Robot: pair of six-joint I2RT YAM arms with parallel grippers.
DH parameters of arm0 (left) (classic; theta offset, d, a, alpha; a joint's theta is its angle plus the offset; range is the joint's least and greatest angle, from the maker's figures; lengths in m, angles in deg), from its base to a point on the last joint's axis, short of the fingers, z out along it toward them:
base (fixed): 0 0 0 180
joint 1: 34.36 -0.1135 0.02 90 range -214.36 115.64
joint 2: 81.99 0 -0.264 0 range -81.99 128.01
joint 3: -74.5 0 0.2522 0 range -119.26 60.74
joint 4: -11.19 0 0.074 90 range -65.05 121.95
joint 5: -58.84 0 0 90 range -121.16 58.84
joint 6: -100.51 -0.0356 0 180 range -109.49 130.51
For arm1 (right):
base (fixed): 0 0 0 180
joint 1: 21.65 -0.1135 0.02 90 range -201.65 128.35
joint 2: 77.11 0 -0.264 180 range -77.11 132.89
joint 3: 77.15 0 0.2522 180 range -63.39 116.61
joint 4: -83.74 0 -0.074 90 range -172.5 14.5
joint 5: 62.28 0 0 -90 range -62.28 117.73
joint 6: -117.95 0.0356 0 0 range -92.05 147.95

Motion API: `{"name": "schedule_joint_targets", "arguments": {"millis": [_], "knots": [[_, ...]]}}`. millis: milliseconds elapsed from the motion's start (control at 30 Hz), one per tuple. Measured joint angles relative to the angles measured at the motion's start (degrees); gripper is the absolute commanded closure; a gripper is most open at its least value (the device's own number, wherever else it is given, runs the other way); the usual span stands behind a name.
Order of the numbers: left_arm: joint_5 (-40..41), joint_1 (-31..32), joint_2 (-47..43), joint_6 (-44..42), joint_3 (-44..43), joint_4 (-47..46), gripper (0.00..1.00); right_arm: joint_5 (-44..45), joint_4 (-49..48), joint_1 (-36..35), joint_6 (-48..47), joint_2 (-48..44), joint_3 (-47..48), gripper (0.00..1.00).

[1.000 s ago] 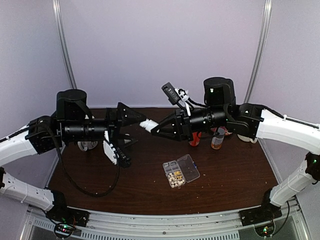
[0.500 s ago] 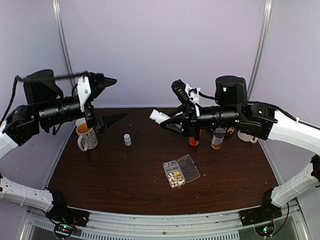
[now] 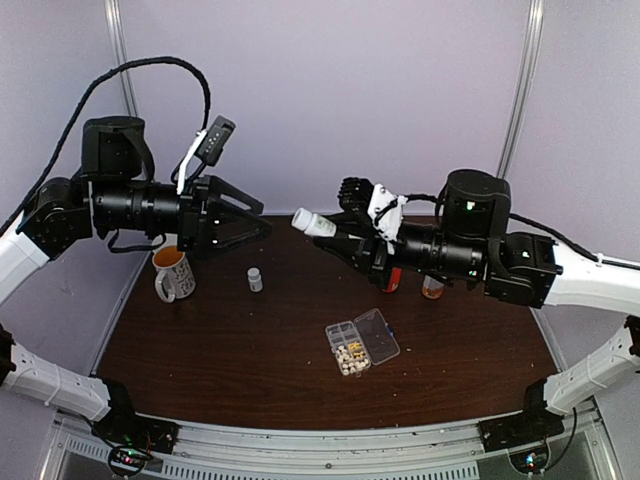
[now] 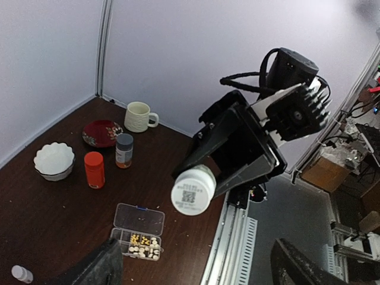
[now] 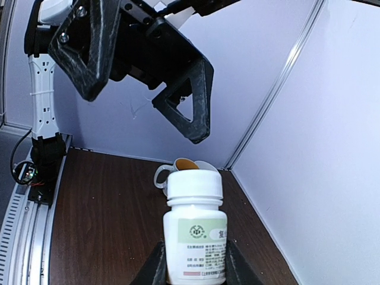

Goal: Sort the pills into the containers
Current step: Screw the lid of the pill bottle onto the pill bottle.

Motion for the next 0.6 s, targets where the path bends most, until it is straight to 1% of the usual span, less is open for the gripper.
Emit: {"name": "schedule_joint_targets", "arguments": {"millis": [167,300,400,533,600], "knots": [[-5.09,-1.57,-0.02,7.34,0.35,-0.50,0.18,3.13,-0.26,-2.03,-3.80,1.99,0.72,1.00],[-8.68,-3.41,0.63,11.78,1.14,-1.16,0.18,5.40,-0.26,-3.67,-6.12,3.30,1.92,1.00],[-9.75,-3.76,1.62,13.14,1.18,-1.27,0.19,6.88,-0.26,-4.70,-7.45,3.82,2.86,1.00],[-10.71,-3.87,2.54,14.08,1.20,-1.27,0.26,8.68,-0.31,-5.40,-8.63,4.94,4.00,1.00],[-11.10,-3.89,2.93,14.27,1.20,-1.22,0.27,9.42,-0.20,-5.49,-9.27,5.57,4.44,1.00]]}}
